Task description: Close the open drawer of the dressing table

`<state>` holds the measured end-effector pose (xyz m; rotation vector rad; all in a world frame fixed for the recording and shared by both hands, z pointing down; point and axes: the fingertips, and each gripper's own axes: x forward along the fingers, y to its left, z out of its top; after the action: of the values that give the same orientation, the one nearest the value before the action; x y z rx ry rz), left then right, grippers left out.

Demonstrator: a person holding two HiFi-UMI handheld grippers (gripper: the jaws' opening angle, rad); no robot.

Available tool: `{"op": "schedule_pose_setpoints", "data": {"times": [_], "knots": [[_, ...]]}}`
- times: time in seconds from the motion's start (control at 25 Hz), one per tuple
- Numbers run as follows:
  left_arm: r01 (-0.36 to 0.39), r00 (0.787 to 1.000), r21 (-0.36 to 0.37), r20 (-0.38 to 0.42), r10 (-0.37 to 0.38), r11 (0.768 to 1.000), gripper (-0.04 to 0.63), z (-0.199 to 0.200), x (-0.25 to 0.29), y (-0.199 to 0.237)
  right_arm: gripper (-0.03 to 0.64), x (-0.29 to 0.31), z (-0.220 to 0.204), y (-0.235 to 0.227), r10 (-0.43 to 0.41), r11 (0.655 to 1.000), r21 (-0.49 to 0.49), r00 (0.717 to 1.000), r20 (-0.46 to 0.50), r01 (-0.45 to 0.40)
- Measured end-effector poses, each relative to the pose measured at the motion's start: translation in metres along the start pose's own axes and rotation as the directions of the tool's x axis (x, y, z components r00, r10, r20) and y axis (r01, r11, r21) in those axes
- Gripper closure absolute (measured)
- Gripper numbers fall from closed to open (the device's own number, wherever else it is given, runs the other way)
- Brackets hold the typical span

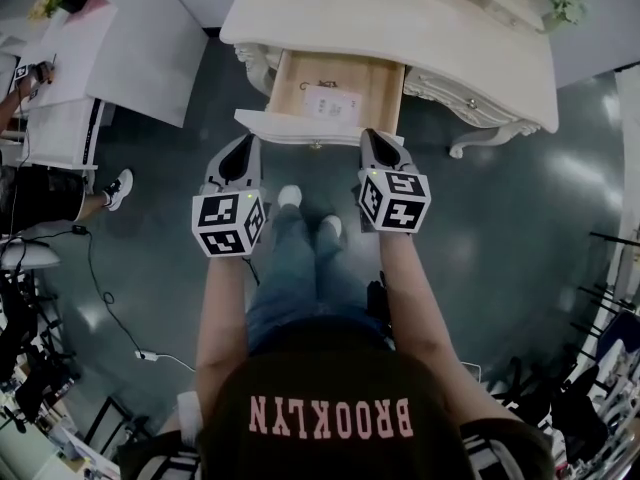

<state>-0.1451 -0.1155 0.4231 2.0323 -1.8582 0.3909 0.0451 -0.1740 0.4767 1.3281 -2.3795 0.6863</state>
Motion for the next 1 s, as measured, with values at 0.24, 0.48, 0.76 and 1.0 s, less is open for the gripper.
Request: {"op": "schedule_pose_setpoints", "data": {"times": [0.24,0.48,0.76,1.0], "knots": [[0.038,0.999,-0.001,-0.029,-0.038,0.999,0.592,-0.021,0.016,-0.004,0.620,0.008,-0.027,-0.002,-0.027,1.000,0.015,0.999,-0.029,0.027],[0.054,0.997,-0.014,-0.056,-0.055,0.998,0.592,-0.038,0.031,-0.001,0.620,0.016,-0.052,-0.010,-0.053,0.997,0.049,0.997,-0.058,0.056],[0.049,0.996,-0.031,-0.067,-0.051,0.998,0.592,-0.046,0.039,0.008,0.477,0.033,-0.086,-0.005,-0.032,0.997,0.058,0.989,-0.147,0.041],[0.055,0.995,-0.034,-0.079,-0.057,0.998,0.592,-0.050,0.048,0.015,0.443,0.048,-0.114,-0.005,-0.055,0.997,0.036,0.973,-0.223,0.065]]}}
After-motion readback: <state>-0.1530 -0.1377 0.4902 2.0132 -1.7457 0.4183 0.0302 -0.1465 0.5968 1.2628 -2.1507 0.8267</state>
